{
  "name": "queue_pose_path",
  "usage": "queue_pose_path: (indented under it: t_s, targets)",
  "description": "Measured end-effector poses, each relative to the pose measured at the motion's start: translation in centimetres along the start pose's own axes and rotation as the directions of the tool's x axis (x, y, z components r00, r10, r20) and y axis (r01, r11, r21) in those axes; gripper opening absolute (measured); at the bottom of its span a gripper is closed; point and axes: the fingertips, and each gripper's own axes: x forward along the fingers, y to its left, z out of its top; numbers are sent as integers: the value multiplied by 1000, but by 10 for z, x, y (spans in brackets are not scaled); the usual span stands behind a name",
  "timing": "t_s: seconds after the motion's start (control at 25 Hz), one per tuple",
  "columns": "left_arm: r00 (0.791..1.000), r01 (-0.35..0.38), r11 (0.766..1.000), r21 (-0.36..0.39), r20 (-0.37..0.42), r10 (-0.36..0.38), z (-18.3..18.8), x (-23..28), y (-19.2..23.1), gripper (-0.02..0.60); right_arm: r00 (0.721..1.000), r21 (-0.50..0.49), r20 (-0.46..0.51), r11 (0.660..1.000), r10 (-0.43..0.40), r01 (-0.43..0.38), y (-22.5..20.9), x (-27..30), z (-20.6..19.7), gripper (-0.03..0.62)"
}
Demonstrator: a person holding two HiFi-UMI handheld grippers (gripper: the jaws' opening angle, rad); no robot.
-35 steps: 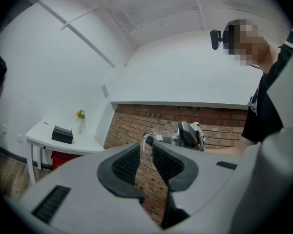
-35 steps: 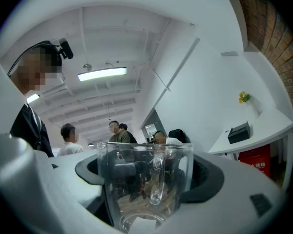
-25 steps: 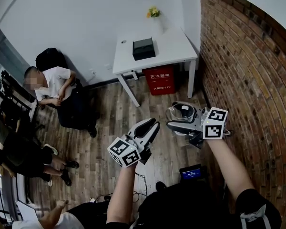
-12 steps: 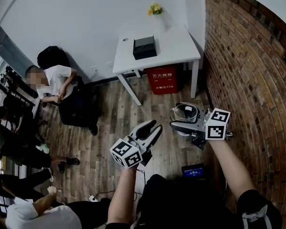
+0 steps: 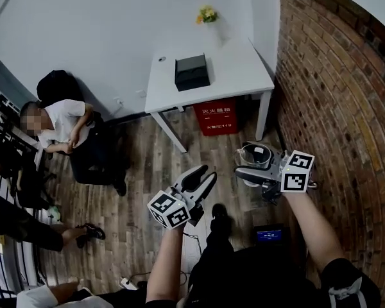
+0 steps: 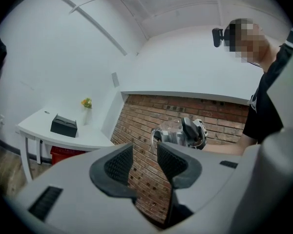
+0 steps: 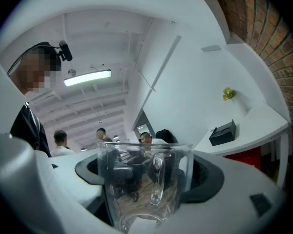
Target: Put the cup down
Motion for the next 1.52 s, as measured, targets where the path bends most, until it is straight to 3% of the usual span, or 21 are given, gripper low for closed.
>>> queue_pose_path:
  t_s: [0.56, 1.0, 1.52]
  targets:
    - [997, 73, 997, 8, -28, -72, 84, 51, 207, 146, 993, -5, 36, 994, -110, 110, -144, 144, 80, 430]
    - [996, 79, 997, -8, -39, -80, 99, 96, 284, 153, 992, 38, 24, 992, -125, 124, -231, 179, 97, 430]
    - [996, 42, 999, -12, -72, -43, 122, 212, 380, 167, 1000, 90, 1, 996, -6, 6, -382, 225, 145, 430]
